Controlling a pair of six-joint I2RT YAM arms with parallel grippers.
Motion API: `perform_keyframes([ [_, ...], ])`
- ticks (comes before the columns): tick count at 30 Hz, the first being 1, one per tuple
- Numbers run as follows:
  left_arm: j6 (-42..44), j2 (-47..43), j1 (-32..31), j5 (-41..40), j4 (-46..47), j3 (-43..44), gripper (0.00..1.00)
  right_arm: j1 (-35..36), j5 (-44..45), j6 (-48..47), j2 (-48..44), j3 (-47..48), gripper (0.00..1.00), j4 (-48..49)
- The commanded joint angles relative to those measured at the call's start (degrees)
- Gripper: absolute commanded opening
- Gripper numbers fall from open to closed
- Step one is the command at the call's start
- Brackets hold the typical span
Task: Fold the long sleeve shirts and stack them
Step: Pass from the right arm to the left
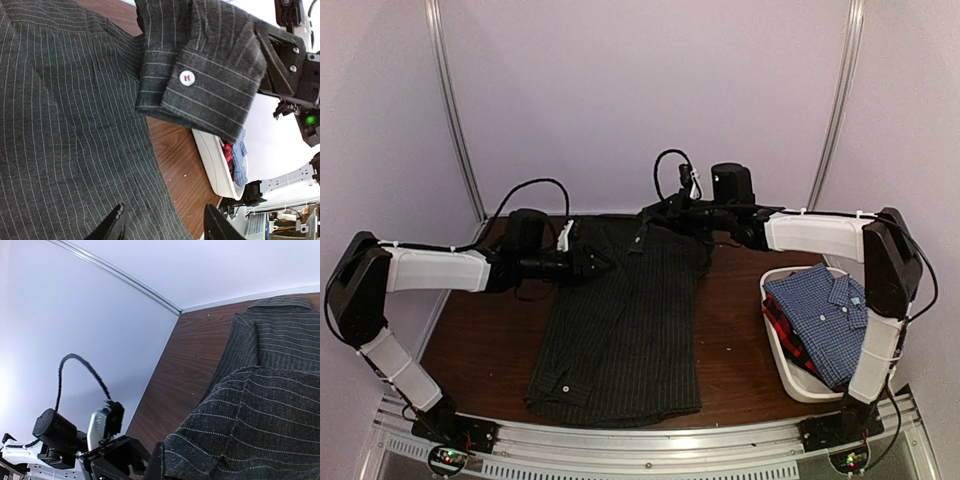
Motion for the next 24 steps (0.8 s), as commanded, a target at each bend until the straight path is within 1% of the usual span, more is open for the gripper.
perform_keyframes([
  [1, -6.0, 2.0, -0.2, 2.6, 11.2, -2.1, 0.55, 1.8, -4.4, 3.9, -1.0, -2.1, 0.00, 8.6],
  [3, -8.8, 2.6, -0.2, 3.0, 14.9, -3.3, 0.56, 2.4, -5.5, 5.2, -1.0, -3.2, 0.00, 11.1],
  [8, -15.7, 3.4, -0.2, 2.8, 25.0, -6.2, 0.65, 3.5, -6.4, 6.8, -1.4, -5.0, 0.00, 14.7],
  [11, -19.2, 4.5, -0.2, 2.4, 28.8, -7.0, 0.69, 3.7, -6.5, 8.2, -1.6, -6.3, 0.00, 16.9],
  [20, -26.4, 9.1, -0.2, 3.6, 40.0, -7.5, 0.70, 4.1, -7.1, 10.6, -1.9, -7.9, 0.00, 20.7],
  [24, -27.7, 10.1, -0.3, 3.8, 41.6, -7.4, 0.70, 4.1, -6.9, 10.7, -2.1, -8.0, 0.00, 20.9],
])
